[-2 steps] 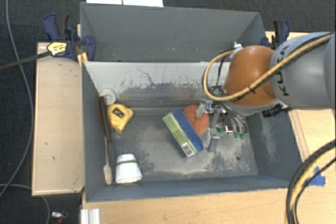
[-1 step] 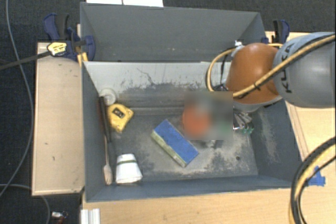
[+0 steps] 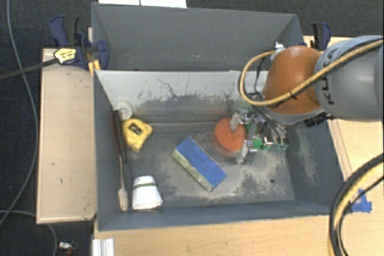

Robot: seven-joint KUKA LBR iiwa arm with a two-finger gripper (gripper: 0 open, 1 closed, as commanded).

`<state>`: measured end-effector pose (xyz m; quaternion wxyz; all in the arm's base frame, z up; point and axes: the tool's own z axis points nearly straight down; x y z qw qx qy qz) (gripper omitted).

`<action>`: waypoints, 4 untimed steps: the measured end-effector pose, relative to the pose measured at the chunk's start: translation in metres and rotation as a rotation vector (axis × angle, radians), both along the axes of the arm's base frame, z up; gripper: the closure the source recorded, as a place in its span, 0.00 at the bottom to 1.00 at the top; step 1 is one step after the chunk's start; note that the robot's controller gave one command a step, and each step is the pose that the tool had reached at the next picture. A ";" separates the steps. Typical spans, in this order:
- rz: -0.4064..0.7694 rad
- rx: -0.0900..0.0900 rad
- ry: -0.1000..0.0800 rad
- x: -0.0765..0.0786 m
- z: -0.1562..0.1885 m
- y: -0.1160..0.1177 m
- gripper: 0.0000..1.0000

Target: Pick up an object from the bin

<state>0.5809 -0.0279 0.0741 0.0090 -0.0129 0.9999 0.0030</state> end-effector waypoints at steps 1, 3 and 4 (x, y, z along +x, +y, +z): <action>-0.147 0.014 -0.007 0.002 -0.001 -0.039 1.00; 0.124 0.004 -0.009 -0.005 0.016 -0.009 1.00; 0.221 0.004 -0.012 -0.011 0.061 0.001 1.00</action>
Offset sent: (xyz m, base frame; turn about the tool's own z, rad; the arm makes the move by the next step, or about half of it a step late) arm 0.0000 0.0000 0.0000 0.0000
